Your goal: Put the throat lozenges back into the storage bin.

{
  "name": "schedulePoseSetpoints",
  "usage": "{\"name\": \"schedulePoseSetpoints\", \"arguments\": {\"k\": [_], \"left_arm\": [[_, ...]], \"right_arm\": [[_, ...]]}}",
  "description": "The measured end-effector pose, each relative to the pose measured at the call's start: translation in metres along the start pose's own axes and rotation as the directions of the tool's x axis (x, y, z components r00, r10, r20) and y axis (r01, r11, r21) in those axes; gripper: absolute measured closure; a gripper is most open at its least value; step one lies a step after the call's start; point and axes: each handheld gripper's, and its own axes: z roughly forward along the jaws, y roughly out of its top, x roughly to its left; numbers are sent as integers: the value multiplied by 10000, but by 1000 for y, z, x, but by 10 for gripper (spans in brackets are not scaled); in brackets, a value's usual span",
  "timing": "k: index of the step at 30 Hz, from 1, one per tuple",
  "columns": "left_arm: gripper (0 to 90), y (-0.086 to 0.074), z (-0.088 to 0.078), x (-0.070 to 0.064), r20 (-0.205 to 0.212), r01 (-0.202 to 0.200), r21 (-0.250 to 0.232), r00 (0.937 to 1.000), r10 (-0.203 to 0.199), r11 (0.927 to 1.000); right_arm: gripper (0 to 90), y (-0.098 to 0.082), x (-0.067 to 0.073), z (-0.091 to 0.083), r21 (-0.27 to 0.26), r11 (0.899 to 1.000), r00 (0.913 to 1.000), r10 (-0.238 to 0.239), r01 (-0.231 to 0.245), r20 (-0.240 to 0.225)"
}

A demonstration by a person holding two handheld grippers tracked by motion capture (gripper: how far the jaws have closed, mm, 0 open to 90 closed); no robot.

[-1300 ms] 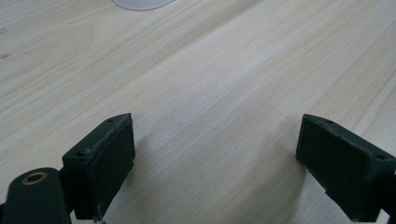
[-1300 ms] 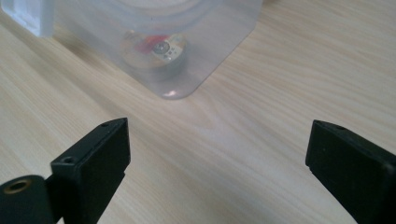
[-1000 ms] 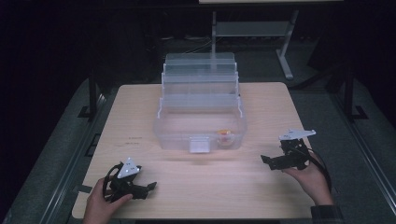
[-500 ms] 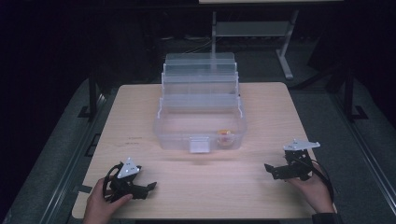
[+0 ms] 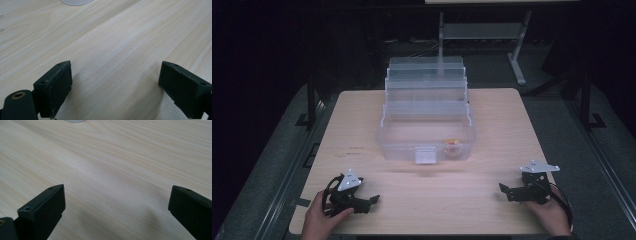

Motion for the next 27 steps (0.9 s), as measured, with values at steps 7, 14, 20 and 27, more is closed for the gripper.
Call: {"name": "schedulePoseSetpoints", "arguments": {"k": [7,14,20,27], "left_arm": [[108,0,0,0,-1,-2,-3,10000,2,10000],[108,0,0,0,-1,-4,0,10000,4,10000],[108,0,0,0,-1,2,-2,10000,-2,10000],[108,0,0,0,0,1,1,10000,-1,10000]], "right_arm": [[7,-10,-2,3,31,10000,10000,63,-63,11],[3,-16,-2,6,114,9999,9999,3,-5,120],[2,-17,-2,6,108,9999,10000,-31,30,82],[2,-17,-2,6,107,9999,10000,-29,28,79]]}}
